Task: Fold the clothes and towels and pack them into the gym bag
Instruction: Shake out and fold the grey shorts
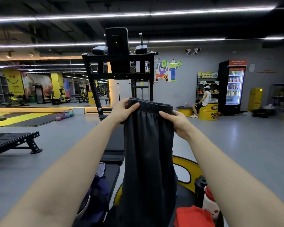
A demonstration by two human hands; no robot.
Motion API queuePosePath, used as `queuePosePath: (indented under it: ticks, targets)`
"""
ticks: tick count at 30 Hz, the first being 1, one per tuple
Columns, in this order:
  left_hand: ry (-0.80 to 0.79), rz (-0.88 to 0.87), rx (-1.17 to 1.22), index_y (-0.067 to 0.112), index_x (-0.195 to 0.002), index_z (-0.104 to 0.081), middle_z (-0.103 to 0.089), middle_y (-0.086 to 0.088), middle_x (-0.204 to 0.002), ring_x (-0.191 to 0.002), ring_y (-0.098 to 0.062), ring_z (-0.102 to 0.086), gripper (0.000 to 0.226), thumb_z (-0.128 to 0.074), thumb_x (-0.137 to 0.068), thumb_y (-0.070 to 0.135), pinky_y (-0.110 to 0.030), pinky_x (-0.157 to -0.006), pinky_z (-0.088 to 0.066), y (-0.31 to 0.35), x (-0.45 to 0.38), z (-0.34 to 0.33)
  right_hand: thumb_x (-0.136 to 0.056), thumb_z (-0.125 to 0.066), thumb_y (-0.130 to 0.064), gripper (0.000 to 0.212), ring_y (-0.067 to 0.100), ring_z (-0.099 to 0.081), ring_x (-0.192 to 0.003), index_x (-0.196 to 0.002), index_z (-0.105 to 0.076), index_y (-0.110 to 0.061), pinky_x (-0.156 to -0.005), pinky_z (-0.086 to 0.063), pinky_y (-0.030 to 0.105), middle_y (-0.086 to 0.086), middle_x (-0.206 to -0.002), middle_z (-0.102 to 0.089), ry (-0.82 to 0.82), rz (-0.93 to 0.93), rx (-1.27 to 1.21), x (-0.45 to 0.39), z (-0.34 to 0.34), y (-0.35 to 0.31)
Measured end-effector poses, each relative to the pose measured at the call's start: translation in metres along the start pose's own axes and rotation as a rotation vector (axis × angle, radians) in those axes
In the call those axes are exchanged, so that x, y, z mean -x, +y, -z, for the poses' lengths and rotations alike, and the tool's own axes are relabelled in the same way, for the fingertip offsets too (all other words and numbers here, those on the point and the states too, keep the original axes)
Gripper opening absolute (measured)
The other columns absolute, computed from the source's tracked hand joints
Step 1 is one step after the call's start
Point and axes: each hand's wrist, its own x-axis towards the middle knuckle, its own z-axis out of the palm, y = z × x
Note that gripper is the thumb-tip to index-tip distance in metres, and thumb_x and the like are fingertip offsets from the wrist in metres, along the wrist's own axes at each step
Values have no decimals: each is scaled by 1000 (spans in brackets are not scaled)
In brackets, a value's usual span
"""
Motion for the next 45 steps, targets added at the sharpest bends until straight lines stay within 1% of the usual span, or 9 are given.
queuePosePath:
  ticks: [5, 10, 14, 18, 22, 27, 32, 39, 45]
  targets:
    - [-22, 4, -130, 16, -118, -58, -63, 0, -101, -92, -14, -60, 29, -62, -90, 22, -28, -85, -49, -8, 5, 9, -83, -72, -13, 29, 22, -67, -96, -110, -64, -12, -84, -56, 35, 7, -105, -69, 47, 61, 124, 3, -3, -11]
    - [-109, 72, -148, 12, -121, -59, -66, -2, -107, -98, -13, -61, 39, -70, -83, 12, -25, -90, -47, -18, 5, 12, -81, -74, -13, 31, 24, -65, -100, -110, -64, -12, -89, -54, 37, 9, -109, -68, 78, 39, 196, 1, 1, -8]
    - [-53, 94, -188, 14, -114, -64, -67, 0, -107, -100, -13, -61, 32, -72, -83, 19, -28, -95, -46, -34, 0, 6, -78, -76, -13, 36, 26, -65, -102, -112, -64, -8, -92, -53, 39, 10, -110, -68, 105, 18, 220, -5, 2, 4]
    - [8, 143, -251, 13, -114, -67, -66, -5, -116, -112, -19, -58, 34, -72, -83, 26, -36, -101, -45, -57, -9, -4, -78, -76, -10, 35, 21, -64, -97, -112, -65, -9, -85, -53, 31, 5, -104, -67, 113, 33, 259, -13, 3, 19]
    - [53, 177, -244, 14, -116, -66, -65, -6, -117, -112, -20, -56, 34, -72, -84, 22, -30, -97, -42, -77, -20, -13, -79, -75, -6, 37, 16, -63, -91, -115, -65, -6, -72, -51, 20, 5, -104, -67, 130, 42, 275, -28, 5, 41]
    - [88, 186, -202, 13, -113, -67, -66, -7, -115, -113, -22, -58, 33, -74, -81, 16, -36, -102, -43, -105, -35, -21, -80, -75, -7, 38, 21, -62, -97, -116, -64, -9, -84, -52, 31, 7, -108, -66, 172, 8, 310, -56, 7, 70]
    - [104, 190, -181, 13, -112, -67, -67, -6, -113, -110, -22, -59, 32, -74, -81, 13, -40, -102, -44, -130, -46, -23, -79, -73, -2, 32, 20, -62, -96, -108, -64, -12, -85, -51, 30, 6, -104, -66, 173, 33, 310, -70, 6, 88]
    - [30, 254, -123, 12, -115, -65, -68, -5, -111, -107, -19, -61, 35, -73, -81, 9, -33, -100, -46, -157, -15, -31, -80, -72, 1, 34, 22, -59, -102, -111, -64, -9, -94, -48, 33, 9, -109, -65, 131, -30, 365, -50, 9, 118]
    - [-98, 335, -85, 9, -112, -65, -67, -3, -106, -99, -15, -61, 31, -72, -82, 6, -25, -89, -46, -171, 43, -40, -79, -74, -1, 33, 19, -59, -99, -109, -65, -9, -90, -47, 30, 6, -105, -66, 45, -181, 393, 0, 15, 150]
